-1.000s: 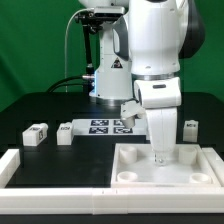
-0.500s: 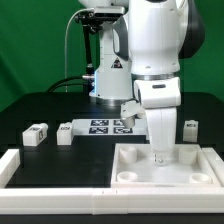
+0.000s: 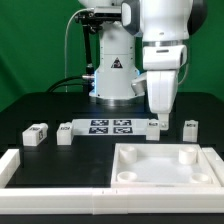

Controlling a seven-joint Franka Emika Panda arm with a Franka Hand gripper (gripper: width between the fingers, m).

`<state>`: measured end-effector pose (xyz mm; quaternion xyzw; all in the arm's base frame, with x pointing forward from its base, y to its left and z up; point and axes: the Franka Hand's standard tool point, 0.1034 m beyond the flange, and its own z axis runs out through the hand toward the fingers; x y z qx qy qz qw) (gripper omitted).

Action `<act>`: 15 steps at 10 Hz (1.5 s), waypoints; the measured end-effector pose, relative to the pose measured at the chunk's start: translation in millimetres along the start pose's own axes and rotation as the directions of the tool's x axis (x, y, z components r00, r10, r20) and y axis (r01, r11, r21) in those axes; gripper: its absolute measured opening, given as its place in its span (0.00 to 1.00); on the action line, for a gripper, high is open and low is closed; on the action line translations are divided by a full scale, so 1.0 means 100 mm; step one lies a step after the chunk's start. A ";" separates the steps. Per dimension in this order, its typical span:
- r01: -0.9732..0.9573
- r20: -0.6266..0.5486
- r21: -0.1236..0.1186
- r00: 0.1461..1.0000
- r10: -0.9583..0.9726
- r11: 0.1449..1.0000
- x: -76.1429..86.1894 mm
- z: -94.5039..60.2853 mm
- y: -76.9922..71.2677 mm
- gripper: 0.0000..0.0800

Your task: Assemble one leg

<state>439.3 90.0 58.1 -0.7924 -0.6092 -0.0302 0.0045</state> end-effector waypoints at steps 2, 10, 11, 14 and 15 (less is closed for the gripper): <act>-0.043 0.000 0.004 0.999 0.043 0.999 -0.01 0.02 0.00 0.81; -0.859 -0.003 0.038 0.510 0.860 0.510 -0.01 0.05 -0.11 0.81; -0.928 0.006 0.046 0.369 0.929 0.369 0.04 0.06 -0.17 0.81; -0.998 0.029 0.061 0.031 0.999 0.029 0.28 0.09 -0.38 0.81; -0.997 0.035 0.063 -0.047 0.998 -0.049 0.38 0.10 -0.44 0.81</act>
Offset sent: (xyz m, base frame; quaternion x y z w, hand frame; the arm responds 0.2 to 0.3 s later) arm 0.0000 0.0000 0.0000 0.0000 0.0000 0.2667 0.9638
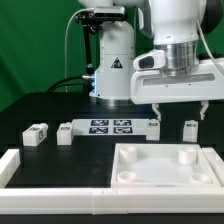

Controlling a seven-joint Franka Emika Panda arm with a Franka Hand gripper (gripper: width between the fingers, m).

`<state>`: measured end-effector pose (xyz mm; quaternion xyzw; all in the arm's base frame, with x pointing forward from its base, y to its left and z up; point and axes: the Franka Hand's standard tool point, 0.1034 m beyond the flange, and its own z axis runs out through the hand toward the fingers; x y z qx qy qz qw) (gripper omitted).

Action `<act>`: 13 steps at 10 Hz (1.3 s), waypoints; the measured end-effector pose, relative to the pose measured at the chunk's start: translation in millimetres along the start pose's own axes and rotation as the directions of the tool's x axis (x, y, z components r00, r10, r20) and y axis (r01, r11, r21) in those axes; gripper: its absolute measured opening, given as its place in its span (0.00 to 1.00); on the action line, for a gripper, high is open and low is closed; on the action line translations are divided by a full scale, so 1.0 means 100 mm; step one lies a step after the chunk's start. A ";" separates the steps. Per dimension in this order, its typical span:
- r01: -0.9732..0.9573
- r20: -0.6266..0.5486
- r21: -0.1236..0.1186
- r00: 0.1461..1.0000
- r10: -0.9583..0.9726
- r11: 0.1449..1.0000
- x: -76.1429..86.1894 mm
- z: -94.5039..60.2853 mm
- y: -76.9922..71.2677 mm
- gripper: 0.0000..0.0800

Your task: Assemble one leg

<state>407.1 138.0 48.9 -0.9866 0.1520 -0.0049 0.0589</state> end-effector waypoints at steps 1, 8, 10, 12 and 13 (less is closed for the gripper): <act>0.017 -0.002 0.002 1.000 -0.017 1.000 -0.02 0.01 -0.05 0.81; 0.028 0.258 -0.029 0.966 -0.019 0.999 0.00 0.02 0.05 0.81; 0.030 0.421 -0.050 0.907 -0.006 0.998 -0.10 0.03 0.05 0.81; 0.039 0.552 -0.067 0.834 0.004 0.997 -0.19 0.05 0.00 0.81; 0.048 0.630 -0.079 0.777 0.012 0.996 -0.29 0.05 0.00 0.81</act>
Offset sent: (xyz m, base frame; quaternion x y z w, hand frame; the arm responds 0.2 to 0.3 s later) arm 0.0000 0.0000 0.0000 0.0000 -0.0899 0.0000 0.9960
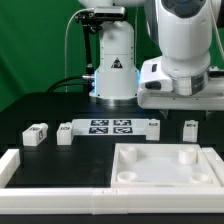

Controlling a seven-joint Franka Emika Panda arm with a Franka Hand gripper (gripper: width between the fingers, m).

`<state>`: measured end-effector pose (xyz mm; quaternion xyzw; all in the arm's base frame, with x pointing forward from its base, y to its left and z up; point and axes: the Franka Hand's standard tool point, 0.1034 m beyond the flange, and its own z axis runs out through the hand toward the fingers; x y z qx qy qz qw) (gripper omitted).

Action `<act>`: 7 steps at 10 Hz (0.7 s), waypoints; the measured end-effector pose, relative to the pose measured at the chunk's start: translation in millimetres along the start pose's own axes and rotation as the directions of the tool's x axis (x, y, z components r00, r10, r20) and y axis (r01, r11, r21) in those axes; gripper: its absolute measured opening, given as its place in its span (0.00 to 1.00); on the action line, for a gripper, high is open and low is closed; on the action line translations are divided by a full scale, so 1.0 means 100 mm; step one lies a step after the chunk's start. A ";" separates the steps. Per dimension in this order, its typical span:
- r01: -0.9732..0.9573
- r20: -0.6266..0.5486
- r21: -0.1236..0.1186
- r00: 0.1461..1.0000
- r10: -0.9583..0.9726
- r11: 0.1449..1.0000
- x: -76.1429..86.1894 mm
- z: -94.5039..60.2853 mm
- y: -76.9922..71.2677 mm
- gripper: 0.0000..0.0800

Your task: Assemble one leg

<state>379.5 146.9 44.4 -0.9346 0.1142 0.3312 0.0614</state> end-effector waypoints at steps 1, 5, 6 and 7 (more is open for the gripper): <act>-0.002 0.075 -0.009 0.997 0.002 1.000 0.00 0.06 -0.03 0.81; -0.005 0.037 -0.011 0.999 0.005 1.000 0.08 0.27 -0.07 0.81; -0.006 0.035 -0.011 0.999 0.007 1.000 0.10 0.31 -0.07 0.81; -0.008 0.032 -0.010 0.999 0.008 1.000 0.12 0.34 -0.06 0.81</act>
Offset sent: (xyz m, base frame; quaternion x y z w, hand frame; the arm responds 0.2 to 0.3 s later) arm -0.0093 0.0055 -0.0230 -0.0030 0.0199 0.0060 0.9998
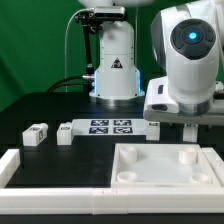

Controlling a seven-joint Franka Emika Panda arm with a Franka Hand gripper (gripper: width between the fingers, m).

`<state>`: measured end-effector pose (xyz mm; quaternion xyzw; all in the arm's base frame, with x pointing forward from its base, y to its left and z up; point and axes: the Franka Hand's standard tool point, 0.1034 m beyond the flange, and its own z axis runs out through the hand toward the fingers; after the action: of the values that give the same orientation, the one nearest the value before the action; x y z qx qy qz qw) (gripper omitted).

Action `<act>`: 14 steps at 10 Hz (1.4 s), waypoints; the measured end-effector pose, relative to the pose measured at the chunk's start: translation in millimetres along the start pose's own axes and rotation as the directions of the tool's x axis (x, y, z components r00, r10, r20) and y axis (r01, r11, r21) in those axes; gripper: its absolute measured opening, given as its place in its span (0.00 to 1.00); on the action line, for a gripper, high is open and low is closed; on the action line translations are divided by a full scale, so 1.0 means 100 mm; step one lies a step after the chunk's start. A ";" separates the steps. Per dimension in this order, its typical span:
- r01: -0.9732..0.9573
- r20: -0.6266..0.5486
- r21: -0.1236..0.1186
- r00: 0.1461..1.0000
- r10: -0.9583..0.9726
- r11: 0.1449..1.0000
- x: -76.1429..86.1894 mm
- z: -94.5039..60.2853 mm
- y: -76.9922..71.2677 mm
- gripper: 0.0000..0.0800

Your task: Assemble one leg

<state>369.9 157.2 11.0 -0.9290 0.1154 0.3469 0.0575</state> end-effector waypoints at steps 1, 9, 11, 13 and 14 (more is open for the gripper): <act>0.000 -0.003 0.001 1.000 0.000 1.000 0.01 0.01 0.00 0.81; 0.004 -0.004 -0.002 1.000 -0.004 1.000 0.00 0.01 -0.02 0.36; 0.004 -0.004 -0.002 1.000 -0.004 1.000 0.00 0.01 -0.02 0.36; 0.017 0.018 -0.016 1.000 -0.017 1.000 -0.08 -0.22 0.02 0.36; 0.020 0.013 -0.015 1.000 -0.020 1.000 -0.12 -0.36 0.02 0.36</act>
Offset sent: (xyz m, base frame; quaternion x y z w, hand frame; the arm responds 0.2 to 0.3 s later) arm 0.0012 0.0047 0.0048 -0.0014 -0.0003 0.0029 1.0000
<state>383.1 151.0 45.9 -0.9283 0.1032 0.3529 0.0547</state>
